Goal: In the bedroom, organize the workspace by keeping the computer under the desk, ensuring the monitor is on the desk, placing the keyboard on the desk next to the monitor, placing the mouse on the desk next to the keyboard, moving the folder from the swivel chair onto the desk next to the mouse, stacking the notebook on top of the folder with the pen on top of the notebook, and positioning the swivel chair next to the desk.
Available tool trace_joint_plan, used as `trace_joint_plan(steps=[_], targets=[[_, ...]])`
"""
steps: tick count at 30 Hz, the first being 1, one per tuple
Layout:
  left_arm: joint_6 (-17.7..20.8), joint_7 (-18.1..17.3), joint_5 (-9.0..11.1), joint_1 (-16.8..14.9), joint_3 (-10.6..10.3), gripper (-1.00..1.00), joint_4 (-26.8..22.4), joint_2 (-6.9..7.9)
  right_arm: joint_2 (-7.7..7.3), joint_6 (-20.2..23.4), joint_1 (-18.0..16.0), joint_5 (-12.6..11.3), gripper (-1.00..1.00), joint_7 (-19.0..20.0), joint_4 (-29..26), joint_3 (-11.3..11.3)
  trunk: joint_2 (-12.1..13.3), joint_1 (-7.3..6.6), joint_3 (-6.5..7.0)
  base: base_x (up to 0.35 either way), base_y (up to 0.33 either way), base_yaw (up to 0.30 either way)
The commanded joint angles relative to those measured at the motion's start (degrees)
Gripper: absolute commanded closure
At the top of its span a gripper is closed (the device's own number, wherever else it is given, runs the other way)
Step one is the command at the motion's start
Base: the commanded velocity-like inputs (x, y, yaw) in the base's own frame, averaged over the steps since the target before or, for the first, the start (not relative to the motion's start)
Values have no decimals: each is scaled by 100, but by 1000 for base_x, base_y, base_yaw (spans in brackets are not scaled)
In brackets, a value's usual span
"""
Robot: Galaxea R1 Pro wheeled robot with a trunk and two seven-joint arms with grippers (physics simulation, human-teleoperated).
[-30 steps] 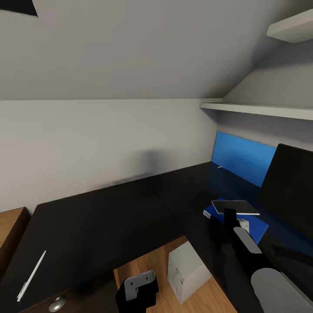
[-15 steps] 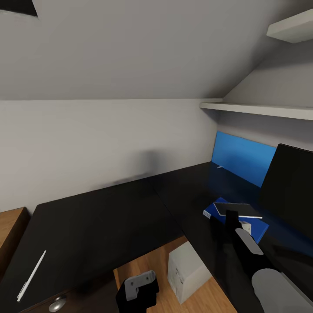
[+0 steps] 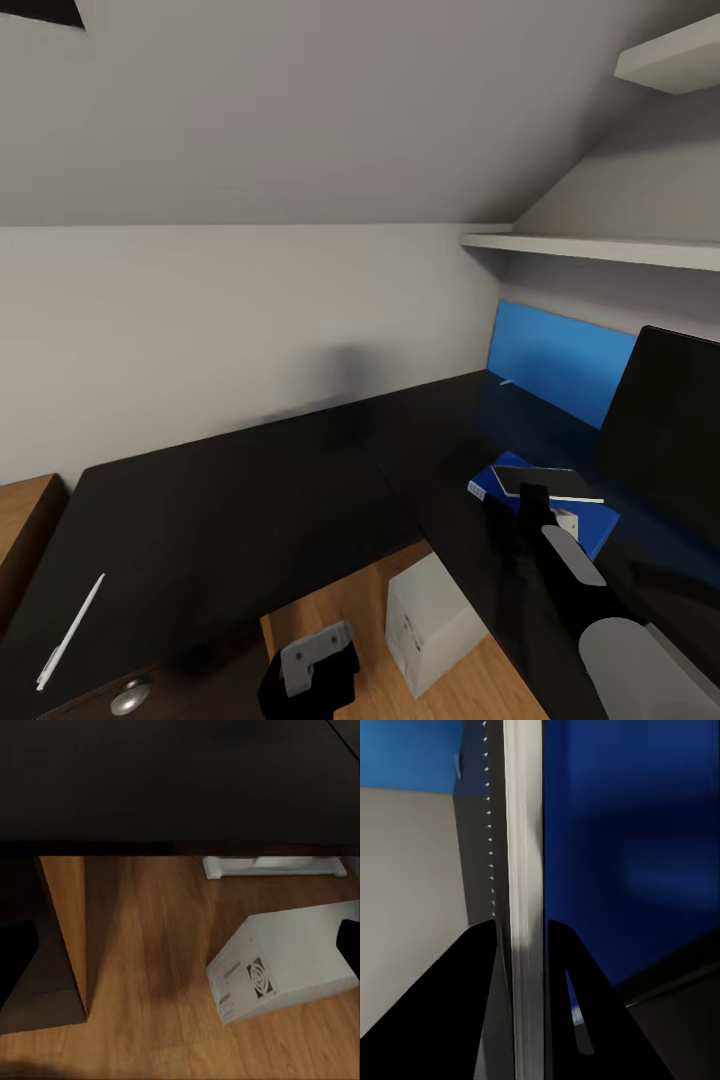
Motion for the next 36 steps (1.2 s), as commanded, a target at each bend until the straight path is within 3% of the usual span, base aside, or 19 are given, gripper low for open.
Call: trace_joint_plan(steps=[1, 20, 28, 36], targets=[[16, 52, 19, -9, -13, -100, -7, -9, -2, -25, -2, -48, 100, -23, -11, 9, -45, 22, -25, 0, 0, 0], [16, 88, 20, -9, -27, -100, 16, -30, -2, -115, -2, -32, 100, -23, -20, 9, -45, 22, -25, 0, 0, 0], [16, 78, 13, -9, -272, -100, 19, -30, -2, -119, -2, -30, 100, -23, -20, 9, -45, 22, -25, 63, -27, 0], [16, 79, 11, -9, -306, -100, 20, -30, -2, -121, -2, -39, 100, -23, -20, 9, -45, 22, -25, 7, -3, 0]])
